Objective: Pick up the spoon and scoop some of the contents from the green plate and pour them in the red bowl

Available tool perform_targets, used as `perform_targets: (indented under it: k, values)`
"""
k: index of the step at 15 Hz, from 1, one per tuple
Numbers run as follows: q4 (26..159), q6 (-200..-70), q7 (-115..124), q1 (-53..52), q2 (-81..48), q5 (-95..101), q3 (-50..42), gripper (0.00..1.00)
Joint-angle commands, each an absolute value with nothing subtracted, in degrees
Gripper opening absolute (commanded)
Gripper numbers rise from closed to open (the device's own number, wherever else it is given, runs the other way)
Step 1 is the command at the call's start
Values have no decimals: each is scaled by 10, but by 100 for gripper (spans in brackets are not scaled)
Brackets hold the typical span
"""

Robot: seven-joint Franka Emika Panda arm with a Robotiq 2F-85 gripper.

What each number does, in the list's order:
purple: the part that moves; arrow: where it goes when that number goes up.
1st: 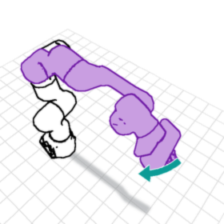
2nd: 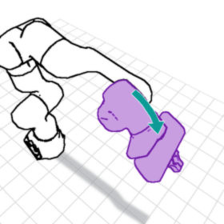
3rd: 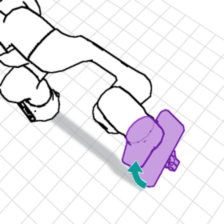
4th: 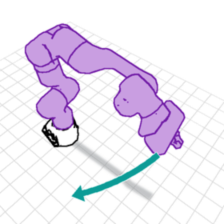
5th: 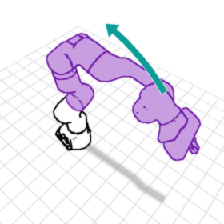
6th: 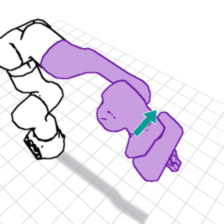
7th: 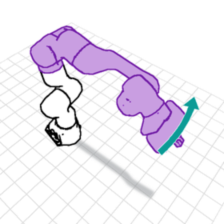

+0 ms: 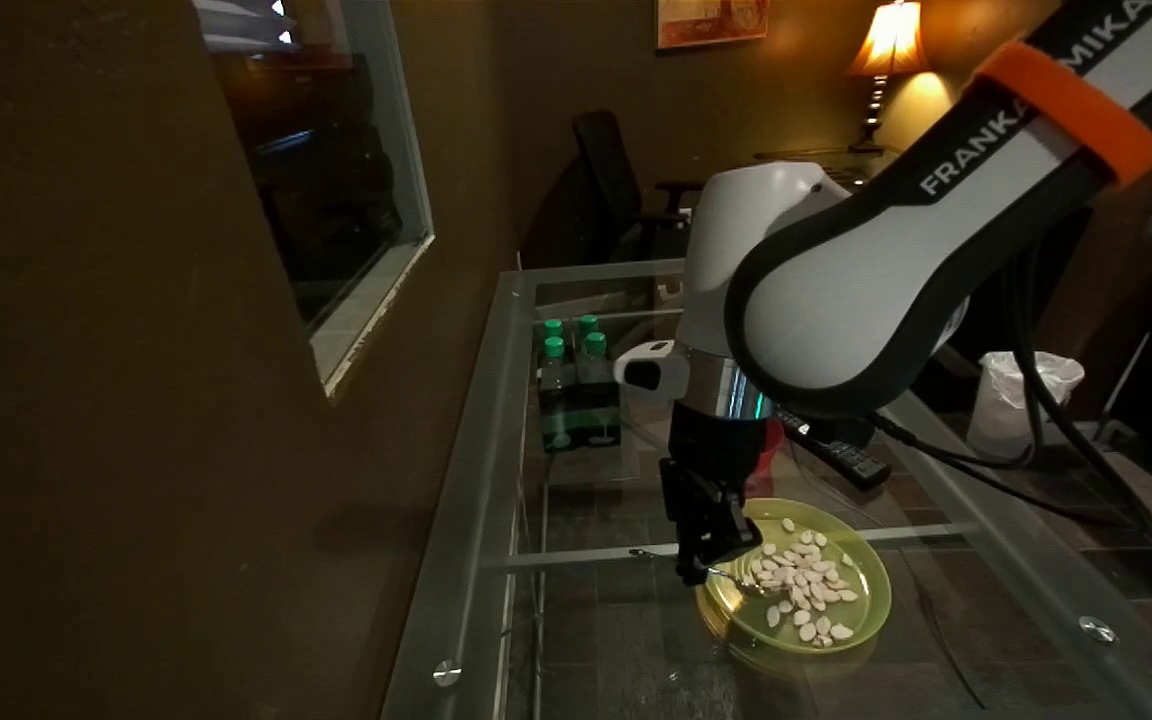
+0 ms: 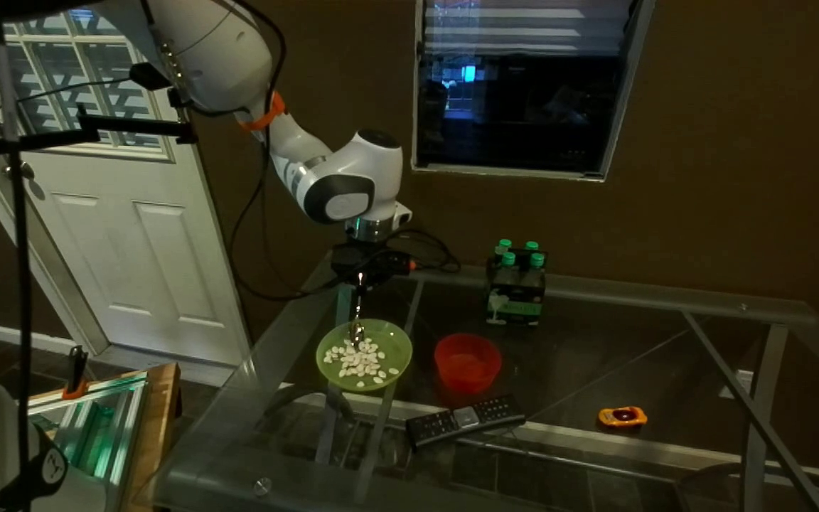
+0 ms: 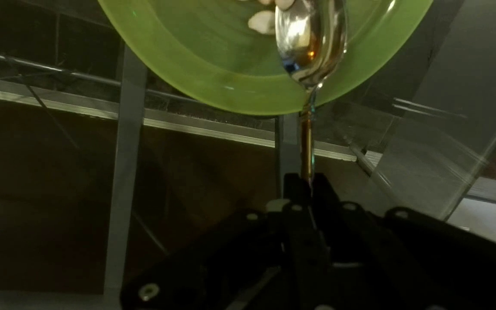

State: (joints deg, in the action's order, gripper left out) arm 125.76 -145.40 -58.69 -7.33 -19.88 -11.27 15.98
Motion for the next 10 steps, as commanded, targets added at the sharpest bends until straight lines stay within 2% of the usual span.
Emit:
perform_targets:
  k: [1, 10]
  values:
    - [1262, -1459, -569, -67, -201, -81, 152, 2]
    - [1266, -1477, -505, -78, -211, -1, 121, 2]
